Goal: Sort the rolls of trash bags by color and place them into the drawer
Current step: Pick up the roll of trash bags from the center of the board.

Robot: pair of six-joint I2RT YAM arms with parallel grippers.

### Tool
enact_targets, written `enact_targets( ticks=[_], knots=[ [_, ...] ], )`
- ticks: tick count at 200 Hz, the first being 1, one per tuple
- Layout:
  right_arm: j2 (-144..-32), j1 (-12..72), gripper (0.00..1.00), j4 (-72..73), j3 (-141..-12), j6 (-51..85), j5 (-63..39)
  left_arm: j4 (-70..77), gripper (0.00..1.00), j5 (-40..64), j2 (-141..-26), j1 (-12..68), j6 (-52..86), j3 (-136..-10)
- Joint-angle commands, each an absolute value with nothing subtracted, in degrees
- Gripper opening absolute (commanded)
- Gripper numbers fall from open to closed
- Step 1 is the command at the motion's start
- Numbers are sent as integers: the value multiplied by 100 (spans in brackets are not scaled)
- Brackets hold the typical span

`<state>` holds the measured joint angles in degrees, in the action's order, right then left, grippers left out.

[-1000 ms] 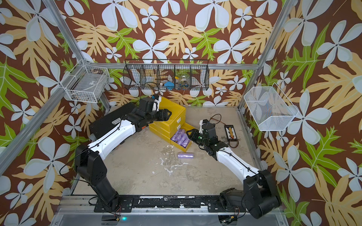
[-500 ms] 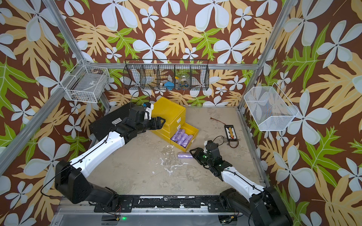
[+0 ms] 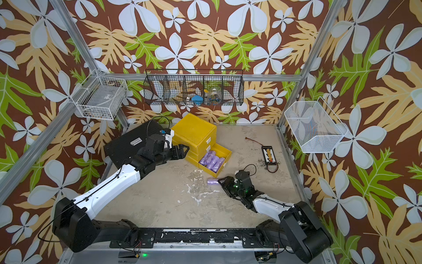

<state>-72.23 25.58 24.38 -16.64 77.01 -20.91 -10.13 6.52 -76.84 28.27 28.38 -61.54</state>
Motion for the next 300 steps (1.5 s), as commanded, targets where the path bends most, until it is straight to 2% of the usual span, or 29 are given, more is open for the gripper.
enact_targets(
  ticks=[1, 66, 109, 131, 145, 161, 179, 210, 239, 276, 300],
  knots=[
    [-7342, 2567, 54, 2836, -1687, 7901, -1939, -879, 81, 732, -7655, 2821, 2865, -6181],
    [-7887, 2566, 54, 3156, -1758, 8180, -1738, -888, 81, 748, -7594, 2819, 2854, -6158],
    [-8148, 2573, 47, 3262, -1697, 8186, -1444, -866, 81, 765, -7602, 2821, 2856, -6153],
    [-8389, 2570, 37, 3500, -1674, 8170, -1494, -853, 81, 795, -7620, 2821, 2865, -6160],
    [-8549, 2572, 28, 3699, -1653, 8169, -1584, -860, 81, 794, -7636, 2821, 2843, -6154],
    [-8689, 2568, 13, 3950, -1590, 8195, -1720, -861, 81, 774, -7646, 2821, 2825, -6164],
    [-8708, 2571, 5, 4172, -1457, 8232, -1888, -883, 81, 748, -7671, 2821, 2799, -6221],
    [-8208, 2571, 0, 4005, -1245, 8081, -2127, -1037, 82, 679, -7830, 2821, 2670, -6527],
    [-7185, 2567, 0, 2976, -1371, 7559, -2111, -1225, 82, 633, -8076, 2821, 2510, -6963],
    [-5976, 2485, 0, 1465, -2106, 6727, -1717, -1468, 82, 596, -8556, 2821, 2309, -7646],
    [-5967, 2241, 1, 974, -2843, 6216, -1622, -1606, 82, 602, -8974, 2821, 2200, -8152]
  ],
)
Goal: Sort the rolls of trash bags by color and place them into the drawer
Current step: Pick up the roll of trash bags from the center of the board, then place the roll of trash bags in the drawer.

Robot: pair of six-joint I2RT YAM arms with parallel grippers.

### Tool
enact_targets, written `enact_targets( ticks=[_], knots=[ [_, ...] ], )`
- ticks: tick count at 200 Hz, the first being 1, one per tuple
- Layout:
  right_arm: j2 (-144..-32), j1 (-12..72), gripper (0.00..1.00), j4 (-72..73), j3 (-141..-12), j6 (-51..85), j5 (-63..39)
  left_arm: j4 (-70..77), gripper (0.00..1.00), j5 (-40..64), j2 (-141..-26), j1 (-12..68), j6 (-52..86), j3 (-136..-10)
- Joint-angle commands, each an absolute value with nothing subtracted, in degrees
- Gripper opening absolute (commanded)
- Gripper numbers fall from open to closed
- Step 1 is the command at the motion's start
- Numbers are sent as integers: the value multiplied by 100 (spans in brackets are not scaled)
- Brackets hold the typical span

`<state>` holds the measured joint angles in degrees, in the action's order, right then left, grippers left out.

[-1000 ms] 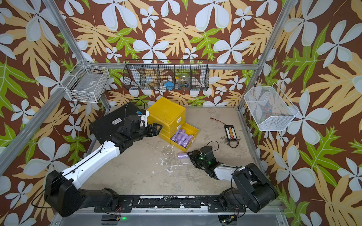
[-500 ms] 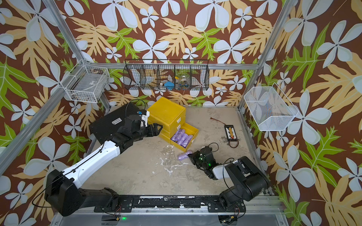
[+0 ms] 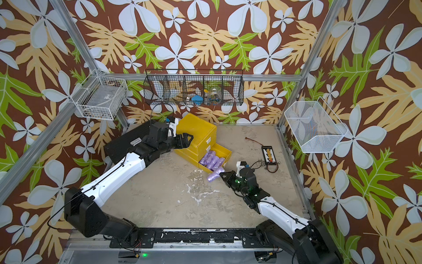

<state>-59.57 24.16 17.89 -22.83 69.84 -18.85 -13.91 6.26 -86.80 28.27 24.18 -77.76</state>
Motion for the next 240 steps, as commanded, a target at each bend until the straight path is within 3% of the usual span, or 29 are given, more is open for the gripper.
enact_targets(
  ticks=[1, 77, 120, 161, 185, 212, 240],
  knots=[
    [-5985, 2228, 1, 957, -2876, 6197, -1624, -1611, 82, 604, -8987, 2821, 2199, -8172],
    [-9034, 1849, 1, 354, -5672, 5065, -2217, -2015, 81, 620, -10023, 2804, 2014, -9243],
    [-10059, 1850, 5, 341, -6240, 5216, -2239, -1995, 81, 635, -10072, 2795, 2039, -9145],
    [-10024, 1822, 34, 245, -6171, 5159, -2058, -1995, 81, 669, -10099, 2794, 2015, -9080],
    [-9672, 1787, 45, 41, -6128, 4953, -1921, -1978, 81, 673, -10082, 2797, 2013, -9013],
    [-9056, 1607, 46, -173, -5896, 4611, -1761, -1937, 81, 663, -10029, 2791, 2017, -8940],
    [-8550, 1319, 39, -145, -5440, 4245, -1994, -1919, 80, 694, -9993, 2793, 2022, -8913]
  ],
)
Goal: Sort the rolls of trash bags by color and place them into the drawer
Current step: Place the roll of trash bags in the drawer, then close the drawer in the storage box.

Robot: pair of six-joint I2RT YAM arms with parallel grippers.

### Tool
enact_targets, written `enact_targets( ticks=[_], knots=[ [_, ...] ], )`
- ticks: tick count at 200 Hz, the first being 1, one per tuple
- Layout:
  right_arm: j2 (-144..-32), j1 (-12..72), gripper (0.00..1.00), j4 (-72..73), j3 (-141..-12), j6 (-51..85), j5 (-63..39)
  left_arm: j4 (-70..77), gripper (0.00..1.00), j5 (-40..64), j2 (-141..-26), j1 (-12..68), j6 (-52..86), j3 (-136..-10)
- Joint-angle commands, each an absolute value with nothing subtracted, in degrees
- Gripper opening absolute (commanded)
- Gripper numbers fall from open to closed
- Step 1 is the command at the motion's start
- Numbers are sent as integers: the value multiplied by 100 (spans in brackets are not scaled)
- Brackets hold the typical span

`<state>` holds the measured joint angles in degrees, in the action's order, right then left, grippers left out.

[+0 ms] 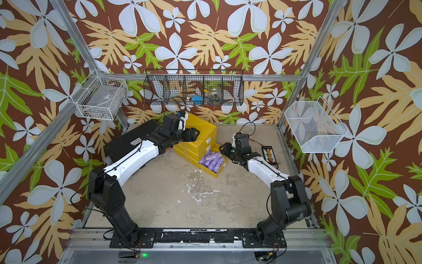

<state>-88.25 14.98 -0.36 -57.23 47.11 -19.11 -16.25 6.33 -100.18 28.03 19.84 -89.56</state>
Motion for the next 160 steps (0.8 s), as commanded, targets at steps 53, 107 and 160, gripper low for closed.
enact_targets(
  ticks=[53, 107, 160],
  knots=[
    [-8557, 1195, 23, 148, -4726, 4008, -2242, -1954, 81, 685, -9984, 2788, 1997, -8912],
    [-8799, 1195, 18, 329, -4338, 3913, -2033, -1901, 80, 741, -10037, 2791, 2012, -8727],
    [-9251, 1258, 18, 652, -4528, 4149, -2292, -1745, 80, 814, -9993, 2794, 2111, -8483]
  ],
)
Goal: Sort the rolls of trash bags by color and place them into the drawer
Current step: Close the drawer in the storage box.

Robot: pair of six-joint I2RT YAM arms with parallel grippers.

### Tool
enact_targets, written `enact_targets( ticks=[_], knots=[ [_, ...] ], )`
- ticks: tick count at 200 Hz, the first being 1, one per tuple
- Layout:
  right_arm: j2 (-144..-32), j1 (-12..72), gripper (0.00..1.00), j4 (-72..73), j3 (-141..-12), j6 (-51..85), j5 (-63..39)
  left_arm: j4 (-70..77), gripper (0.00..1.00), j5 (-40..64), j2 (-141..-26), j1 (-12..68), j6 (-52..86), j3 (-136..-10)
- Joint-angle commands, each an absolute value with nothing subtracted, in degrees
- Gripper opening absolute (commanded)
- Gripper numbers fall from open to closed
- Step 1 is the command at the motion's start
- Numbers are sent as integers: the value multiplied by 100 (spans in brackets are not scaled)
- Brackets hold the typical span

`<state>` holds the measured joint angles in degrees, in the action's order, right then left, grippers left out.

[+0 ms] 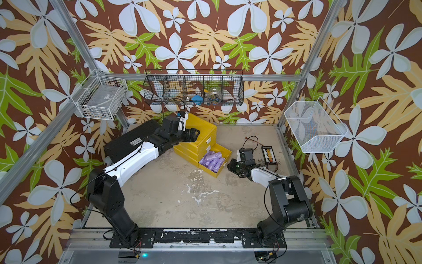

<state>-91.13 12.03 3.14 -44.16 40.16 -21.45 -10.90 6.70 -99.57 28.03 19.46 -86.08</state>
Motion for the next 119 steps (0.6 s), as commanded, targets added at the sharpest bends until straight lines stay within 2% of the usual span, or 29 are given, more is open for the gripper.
enact_targets(
  ticks=[1, 119],
  knots=[
    [-9257, 1262, 18, 660, -4531, 4153, -2293, -1738, 80, 820, -9993, 2795, 2110, -8482],
    [-10619, 1968, 18, 1155, -5959, 5179, -2613, -1784, 79, 956, -9976, 2789, 2070, -8429]
  ],
)
